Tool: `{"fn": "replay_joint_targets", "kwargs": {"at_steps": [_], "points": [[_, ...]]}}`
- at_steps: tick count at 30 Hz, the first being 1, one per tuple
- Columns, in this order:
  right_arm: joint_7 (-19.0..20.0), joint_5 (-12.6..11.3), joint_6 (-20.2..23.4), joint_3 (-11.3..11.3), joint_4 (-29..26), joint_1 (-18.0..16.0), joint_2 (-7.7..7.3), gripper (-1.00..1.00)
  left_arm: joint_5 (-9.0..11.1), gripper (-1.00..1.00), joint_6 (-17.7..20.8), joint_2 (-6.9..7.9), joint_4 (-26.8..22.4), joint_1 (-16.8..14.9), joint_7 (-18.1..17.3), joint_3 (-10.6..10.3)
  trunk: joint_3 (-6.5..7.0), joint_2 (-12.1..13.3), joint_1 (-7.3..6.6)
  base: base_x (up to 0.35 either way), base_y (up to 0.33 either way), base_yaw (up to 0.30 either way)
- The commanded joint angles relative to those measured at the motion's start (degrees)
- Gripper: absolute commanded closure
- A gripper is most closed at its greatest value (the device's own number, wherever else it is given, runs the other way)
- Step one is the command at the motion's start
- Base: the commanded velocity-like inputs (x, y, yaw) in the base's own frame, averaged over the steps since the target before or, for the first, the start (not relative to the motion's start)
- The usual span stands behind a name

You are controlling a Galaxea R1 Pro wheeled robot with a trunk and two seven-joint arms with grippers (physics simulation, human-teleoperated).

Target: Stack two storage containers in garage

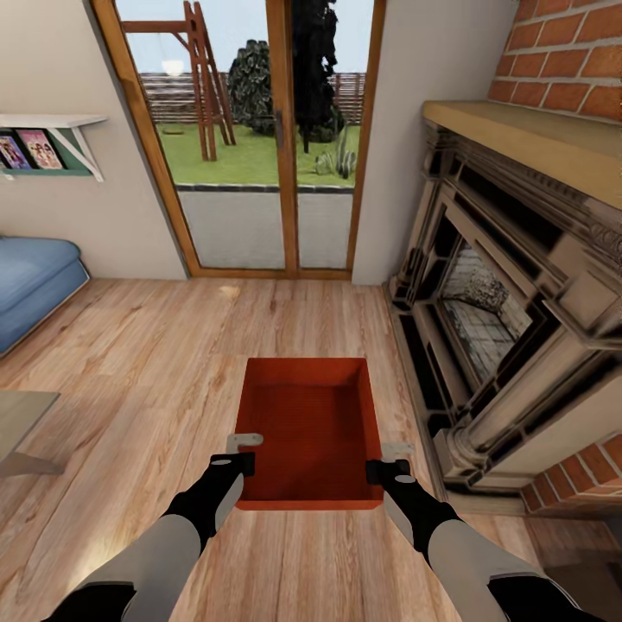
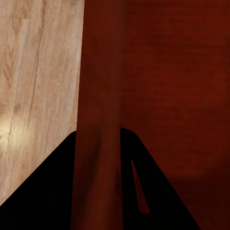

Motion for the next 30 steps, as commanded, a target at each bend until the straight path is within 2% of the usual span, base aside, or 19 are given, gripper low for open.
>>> {"fn": "replay_joint_targets", "kwargs": {"at_steps": [1,30], "points": [[-0.2,-0.4,0.1,0.5,0.0,0.0,0.36,1.00,0.3,1.00,0.2,-0.12,-0.1,0.0,-0.2,0.4,0.00,-0.1,0.03,0.000,0.000,0.000],[-0.2,-0.3,0.1,0.5,0.0,0.0,0.37,1.00,0.3,1.00,0.2,-0.12,-0.1,0.0,-0.2,0.3,2.64,-0.1,0.03,0.000,0.000,0.000]]}}
